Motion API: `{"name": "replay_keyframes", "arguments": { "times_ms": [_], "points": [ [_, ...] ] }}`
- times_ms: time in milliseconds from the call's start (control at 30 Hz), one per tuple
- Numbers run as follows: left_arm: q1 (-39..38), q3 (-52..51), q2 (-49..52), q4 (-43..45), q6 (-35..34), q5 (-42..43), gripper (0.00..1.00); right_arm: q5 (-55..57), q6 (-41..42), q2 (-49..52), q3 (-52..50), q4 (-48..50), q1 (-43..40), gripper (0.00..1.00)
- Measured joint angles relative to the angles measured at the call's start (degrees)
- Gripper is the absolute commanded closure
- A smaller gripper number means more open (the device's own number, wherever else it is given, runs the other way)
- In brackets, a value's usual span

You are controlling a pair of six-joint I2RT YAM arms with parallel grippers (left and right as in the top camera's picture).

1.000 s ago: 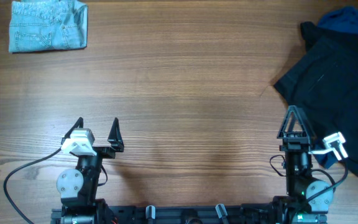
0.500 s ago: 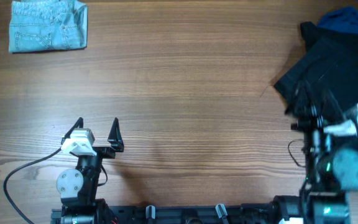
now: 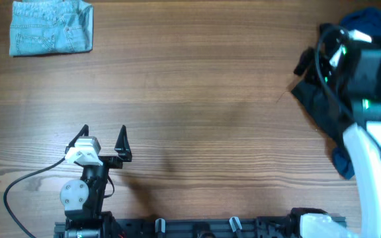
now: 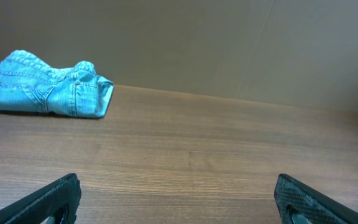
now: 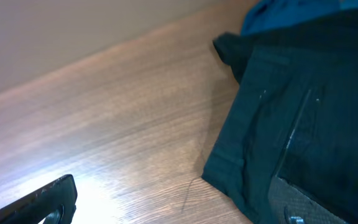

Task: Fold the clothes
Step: 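Raise the right gripper and reach toward the black trousers pile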

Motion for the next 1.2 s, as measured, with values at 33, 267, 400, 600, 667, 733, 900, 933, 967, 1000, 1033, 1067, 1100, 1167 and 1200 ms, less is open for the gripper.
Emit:
{"name": "replay_keyframes", "arguments": {
  "times_ms": [33,267,400,600,667,733,900,933,967,1000,1033,1067,1100,1167,1200],
  "points": [
    [0.00,0.02,-0.02,0.02,0.00,0.00,0.00,0.00,-0.33,2.14,1.55,-1.01,0.00,0.00],
    [0.00,0.00,-0.02,0.02,0.00,0.00,0.00,-0.50,-2.34,14.60,11.61,-12.94,-0.39,0.00],
    [-0.02,0.02,-0.02,0.00,0.00,0.00,0.00,-2.10,-3.19,16.41,12.39,-13.92,-0.52,0.00],
    [0.00,0.00,-0.02,0.02,0.00,0.00,0.00,-3.85,-3.63,16.41,12.48,-9.14,-0.52,0.00],
    [0.00,0.02,-0.02,0.00,0.00,0.00,0.00,-3.96,-3.63,16.41,12.63,-6.82,-0.52,0.00],
    [0.00,0.02,-0.02,0.00,0.00,0.00,0.00,-4.00,-3.54,16.41,12.85,-5.22,-0.52,0.00],
    [0.00,0.02,-0.02,0.00,0.00,0.00,0.00,-3.87,-2.69,16.48,15.91,-6.03,-0.46,0.00],
    [0.00,0.00,-0.02,0.02,0.00,0.00,0.00,-3.50,-2.62,16.52,16.94,-6.69,-0.46,0.00],
    [0.00,0.02,-0.02,0.02,0.00,0.00,0.00,-2.75,-2.45,16.52,18.23,-7.56,-0.44,0.00],
    [0.00,0.02,-0.02,0.02,0.00,0.00,0.00,-1.38,-2.29,16.59,19.89,-9.38,-0.39,0.00],
    [0.00,0.02,-0.02,0.00,0.00,0.00,0.00,-0.33,-2.23,16.65,20.94,-10.62,-0.35,0.00],
    [0.00,0.02,-0.02,0.02,0.00,0.00,0.00,1.14,-1.88,16.94,22.25,-12.57,-0.35,0.00],
    [0.00,0.02,-0.02,0.00,0.00,0.00,0.00,2.36,-1.38,17.40,23.34,-14.45,-0.35,0.00],
    [0.00,0.00,-0.02,0.00,0.00,0.00,0.00,3.61,-0.26,19.17,24.68,-18.38,-0.55,0.00],
    [0.00,0.02,-0.02,0.02,0.00,0.00,0.00,3.67,0.22,20.39,25.16,-20.94,-0.74,0.00]
  ]
}}
